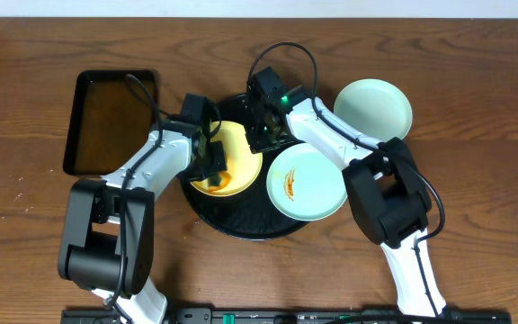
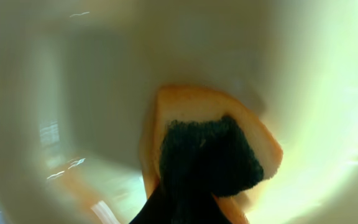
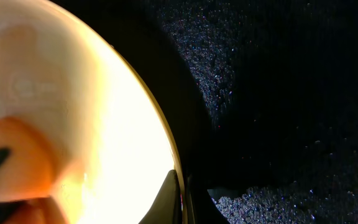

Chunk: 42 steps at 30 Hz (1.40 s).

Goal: Clean dirty plates on tray and stack at the side
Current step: 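Scrub the yellow plate with the sponge in the left gripper, then continue scrubbing the yellow plate with the sponge, left gripper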

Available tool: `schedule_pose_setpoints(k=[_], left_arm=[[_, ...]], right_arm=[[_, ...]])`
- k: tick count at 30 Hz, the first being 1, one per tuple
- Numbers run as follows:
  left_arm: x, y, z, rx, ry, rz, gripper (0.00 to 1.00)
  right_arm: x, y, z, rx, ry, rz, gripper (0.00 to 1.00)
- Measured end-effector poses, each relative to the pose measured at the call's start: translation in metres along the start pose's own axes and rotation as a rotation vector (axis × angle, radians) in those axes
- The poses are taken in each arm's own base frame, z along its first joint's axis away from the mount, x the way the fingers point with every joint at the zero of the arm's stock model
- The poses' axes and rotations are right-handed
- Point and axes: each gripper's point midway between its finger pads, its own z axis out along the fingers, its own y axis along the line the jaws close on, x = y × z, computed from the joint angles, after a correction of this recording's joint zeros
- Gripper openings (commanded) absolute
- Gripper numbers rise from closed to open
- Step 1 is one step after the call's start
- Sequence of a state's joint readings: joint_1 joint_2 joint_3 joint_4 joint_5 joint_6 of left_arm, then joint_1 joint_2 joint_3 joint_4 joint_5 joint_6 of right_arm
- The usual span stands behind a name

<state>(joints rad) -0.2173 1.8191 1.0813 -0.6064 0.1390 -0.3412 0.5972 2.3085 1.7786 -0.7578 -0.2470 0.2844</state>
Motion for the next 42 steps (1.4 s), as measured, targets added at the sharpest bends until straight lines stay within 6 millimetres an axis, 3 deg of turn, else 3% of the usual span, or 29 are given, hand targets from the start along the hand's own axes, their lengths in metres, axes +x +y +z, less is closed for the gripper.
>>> schedule_pose_setpoints(k=[6, 13, 19, 22, 30, 38, 42], left_arm=[[-0.006, 0.043, -0.01, -0.253, -0.045, 0.005, 0.07], [-0.019, 0.057, -0.025, -0.361, -0.118, 0.015, 0.08], [-0.039, 0.062, -0.059, -0.377, -0.257, -0.015, 0.07], [-0.045, 0.051, -0.066, -0.31, -0.293, -0.022, 0.07], [-0.055, -0.011, -0.047, 0.034, -0.266, -0.005, 0.08], [-0.05, -0.022, -0.002, 0.093, -0.17, -0.04, 0.07], [-0.048, -0.018, 0.005, 0.074, -0.157, -0.037, 0.07]], right_arm=[[0.001, 0.001, 0.0, -0.005, 0.003, 0.0, 0.01], [0.003, 0.008, 0.002, -0.024, 0.012, -0.009, 0.01], [0.003, 0.009, 0.002, -0.025, 0.011, -0.009, 0.01], [0.003, 0.009, 0.002, -0.025, 0.01, -0.009, 0.01], [0.003, 0.009, 0.002, -0.026, 0.01, -0.01, 0.01], [0.003, 0.009, 0.002, -0.026, 0.011, -0.009, 0.01], [0.003, 0.008, 0.002, -0.026, 0.01, -0.009, 0.01]])
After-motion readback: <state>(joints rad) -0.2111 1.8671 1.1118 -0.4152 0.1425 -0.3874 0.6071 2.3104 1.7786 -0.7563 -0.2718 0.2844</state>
